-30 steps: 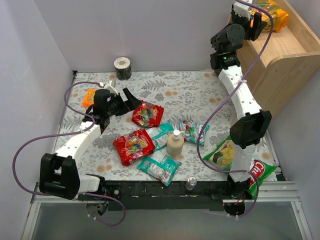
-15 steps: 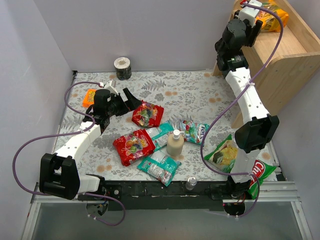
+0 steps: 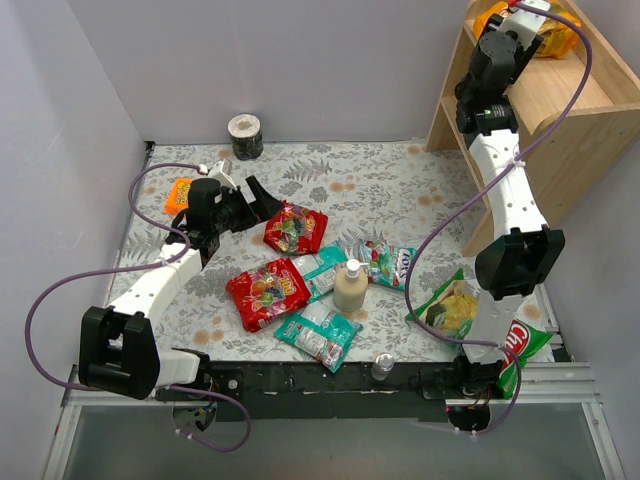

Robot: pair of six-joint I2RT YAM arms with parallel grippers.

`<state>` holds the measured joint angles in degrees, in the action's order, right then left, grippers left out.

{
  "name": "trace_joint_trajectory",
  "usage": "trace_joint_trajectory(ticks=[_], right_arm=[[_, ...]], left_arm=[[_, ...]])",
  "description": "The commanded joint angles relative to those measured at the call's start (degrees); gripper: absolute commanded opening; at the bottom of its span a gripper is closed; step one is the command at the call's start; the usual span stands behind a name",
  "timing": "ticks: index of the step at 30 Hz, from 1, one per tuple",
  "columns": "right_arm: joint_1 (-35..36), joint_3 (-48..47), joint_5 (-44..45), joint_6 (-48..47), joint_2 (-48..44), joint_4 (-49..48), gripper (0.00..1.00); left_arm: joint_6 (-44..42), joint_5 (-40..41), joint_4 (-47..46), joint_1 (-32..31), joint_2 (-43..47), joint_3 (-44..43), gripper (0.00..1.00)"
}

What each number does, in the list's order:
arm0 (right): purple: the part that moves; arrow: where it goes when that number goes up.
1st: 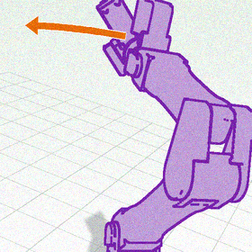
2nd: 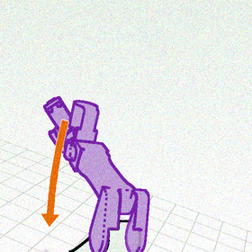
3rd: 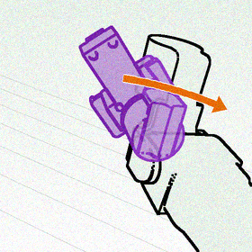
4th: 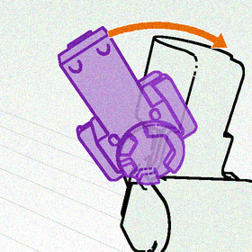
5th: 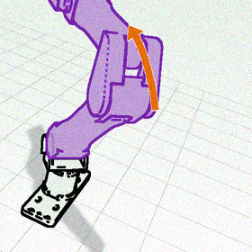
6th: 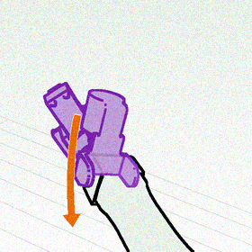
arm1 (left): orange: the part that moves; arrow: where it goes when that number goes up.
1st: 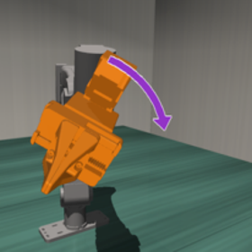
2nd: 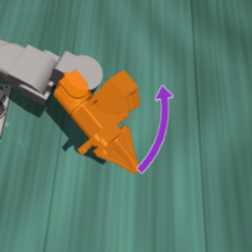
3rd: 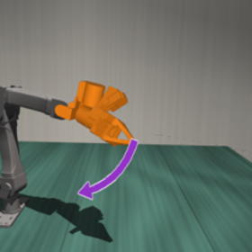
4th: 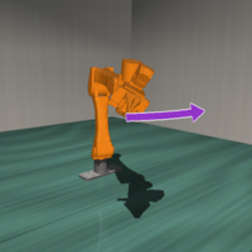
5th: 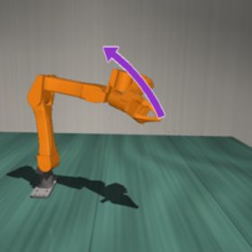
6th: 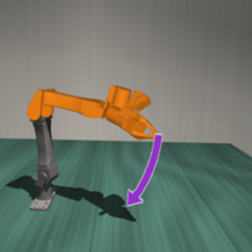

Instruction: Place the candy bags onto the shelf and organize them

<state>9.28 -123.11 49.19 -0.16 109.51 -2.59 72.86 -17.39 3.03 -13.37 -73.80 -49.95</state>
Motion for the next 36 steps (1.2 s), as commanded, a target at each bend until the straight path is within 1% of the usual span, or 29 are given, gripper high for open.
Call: trace_joint_trajectory(ticks=[1, 7, 17, 26, 29, 33, 34, 36], right_arm=[[-1.54, -2.04, -7.09, 2.53, 2.63, 1.01, 0.6], [-2.95, -4.15, -10.07, 4.64, 5.44, 0.57, 0.59], [-3.48, -3.72, -15.08, 5.26, 7.82, -4.7, 0.59], [-4.44, -3.89, -15.53, 5.79, 8.78, -7.6, 0.61], [-4.62, -3.72, -16.14, 6.14, 7.3, -7.08, 0.64], [-4.44, 1.19, -18.51, 7.54, 1.77, -7.52, 0.74], [-4.36, 3.64, -18.95, 7.89, 0.45, -7.78, 0.76], [-4.18, 5.76, -21.32, 8.95, -2.98, -7.69, 0.84]], left_arm=[[-0.79, 0.42, 0.58, -0.34, 0.85, -1.11, 0.98], [-0.88, 0.86, 0.58, -0.34, 0.59, -1.2, 0.98], [-0.88, 0.95, 0.58, -0.26, 0.41, -1.46, 0.98], [-1.05, 0.95, 0.66, -0.26, 0.5, -1.55, 0.98], [-0.88, 0.78, 0.58, -0.26, 0.41, -1.55, 0.98], [-0.88, 0.69, 0.58, -0.26, 0.24, -1.73, 0.98], [-0.88, 0.69, 0.58, -0.26, 0.41, -1.81, 0.98], [-0.97, 0.86, 0.58, -0.26, 0.32, -1.73, 0.98]])
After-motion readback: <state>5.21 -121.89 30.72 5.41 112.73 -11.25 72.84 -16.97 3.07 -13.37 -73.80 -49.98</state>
